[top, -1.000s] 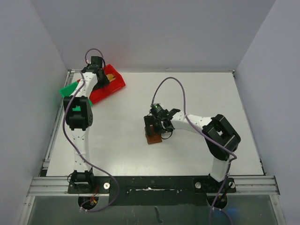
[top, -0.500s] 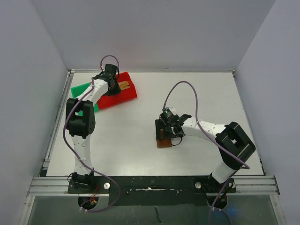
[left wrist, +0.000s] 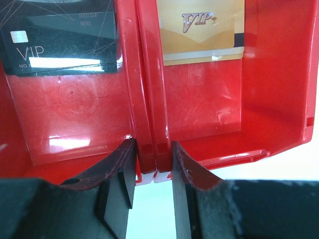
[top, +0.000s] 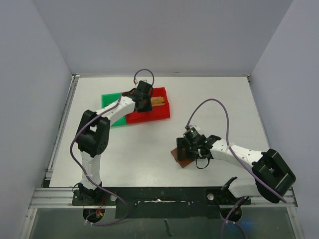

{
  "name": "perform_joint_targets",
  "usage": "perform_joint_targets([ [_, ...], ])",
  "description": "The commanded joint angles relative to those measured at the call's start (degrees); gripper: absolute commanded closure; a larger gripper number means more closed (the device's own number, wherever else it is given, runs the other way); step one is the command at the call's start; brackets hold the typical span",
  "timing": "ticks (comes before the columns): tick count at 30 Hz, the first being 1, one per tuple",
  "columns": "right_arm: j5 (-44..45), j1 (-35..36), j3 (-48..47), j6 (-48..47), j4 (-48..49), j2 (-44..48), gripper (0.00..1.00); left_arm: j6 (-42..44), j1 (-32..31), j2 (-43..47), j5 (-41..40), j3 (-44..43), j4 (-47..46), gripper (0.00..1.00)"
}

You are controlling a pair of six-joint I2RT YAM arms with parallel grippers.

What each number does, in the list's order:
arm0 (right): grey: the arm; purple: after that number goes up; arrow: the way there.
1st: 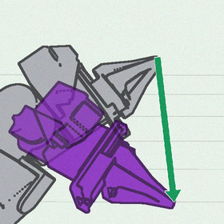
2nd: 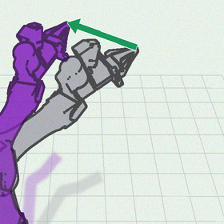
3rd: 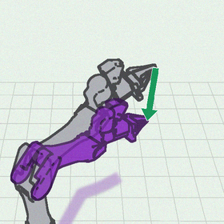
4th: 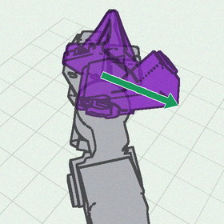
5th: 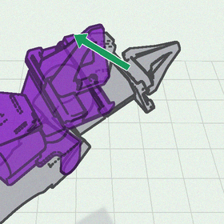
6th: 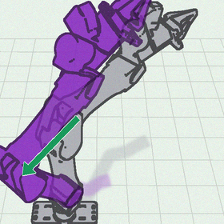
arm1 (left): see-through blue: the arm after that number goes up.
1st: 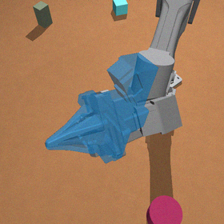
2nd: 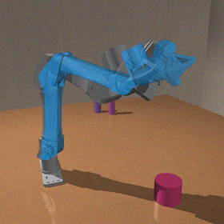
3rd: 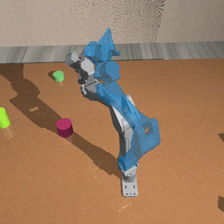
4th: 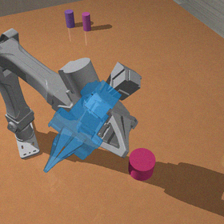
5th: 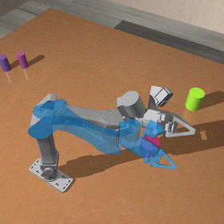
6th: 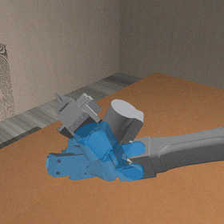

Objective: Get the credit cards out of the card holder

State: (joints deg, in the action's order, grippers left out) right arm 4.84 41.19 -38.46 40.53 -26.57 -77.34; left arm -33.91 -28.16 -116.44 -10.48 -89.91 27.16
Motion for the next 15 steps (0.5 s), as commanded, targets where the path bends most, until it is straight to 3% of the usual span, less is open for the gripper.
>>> perform_joint_targets([
  [1,-3.6,-0.1,3.9,2.2,0.1,5.6,0.14,-5.1,-4.5,1.0,2.9,2.0,-1.4,0.79],
  [15,-11.5,0.6,12.3,5.7,2.5,16.3,0.15,-11.7,-13.9,-0.6,3.3,2.9,-4.2,0.79],
])
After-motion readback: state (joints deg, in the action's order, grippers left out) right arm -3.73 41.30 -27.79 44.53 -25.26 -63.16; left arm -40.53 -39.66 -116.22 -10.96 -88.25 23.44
